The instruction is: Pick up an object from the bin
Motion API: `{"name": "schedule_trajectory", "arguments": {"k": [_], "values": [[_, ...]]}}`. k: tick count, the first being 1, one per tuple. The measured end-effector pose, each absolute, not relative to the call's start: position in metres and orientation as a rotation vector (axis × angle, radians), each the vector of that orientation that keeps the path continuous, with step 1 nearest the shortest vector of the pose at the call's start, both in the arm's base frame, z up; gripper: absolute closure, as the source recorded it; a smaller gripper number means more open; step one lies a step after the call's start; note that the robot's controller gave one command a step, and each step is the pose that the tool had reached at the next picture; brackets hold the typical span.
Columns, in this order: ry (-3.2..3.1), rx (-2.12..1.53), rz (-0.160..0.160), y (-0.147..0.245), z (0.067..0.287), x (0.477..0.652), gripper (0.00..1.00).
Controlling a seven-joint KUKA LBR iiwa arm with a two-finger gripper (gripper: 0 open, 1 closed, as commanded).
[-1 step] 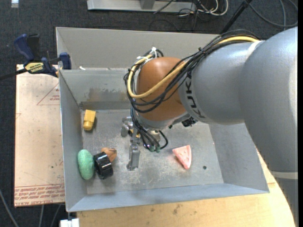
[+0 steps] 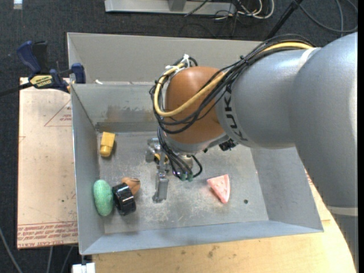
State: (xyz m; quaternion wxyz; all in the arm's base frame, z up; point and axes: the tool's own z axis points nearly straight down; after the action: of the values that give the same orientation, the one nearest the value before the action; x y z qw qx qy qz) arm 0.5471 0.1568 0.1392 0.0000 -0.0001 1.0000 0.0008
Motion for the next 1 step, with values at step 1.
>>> {"name": "schedule_trajectory", "arguments": {"k": [1], "values": [[3.133, -0.101, 0.002, 0.1651, 0.1223, 0.557, 0.0]]}}
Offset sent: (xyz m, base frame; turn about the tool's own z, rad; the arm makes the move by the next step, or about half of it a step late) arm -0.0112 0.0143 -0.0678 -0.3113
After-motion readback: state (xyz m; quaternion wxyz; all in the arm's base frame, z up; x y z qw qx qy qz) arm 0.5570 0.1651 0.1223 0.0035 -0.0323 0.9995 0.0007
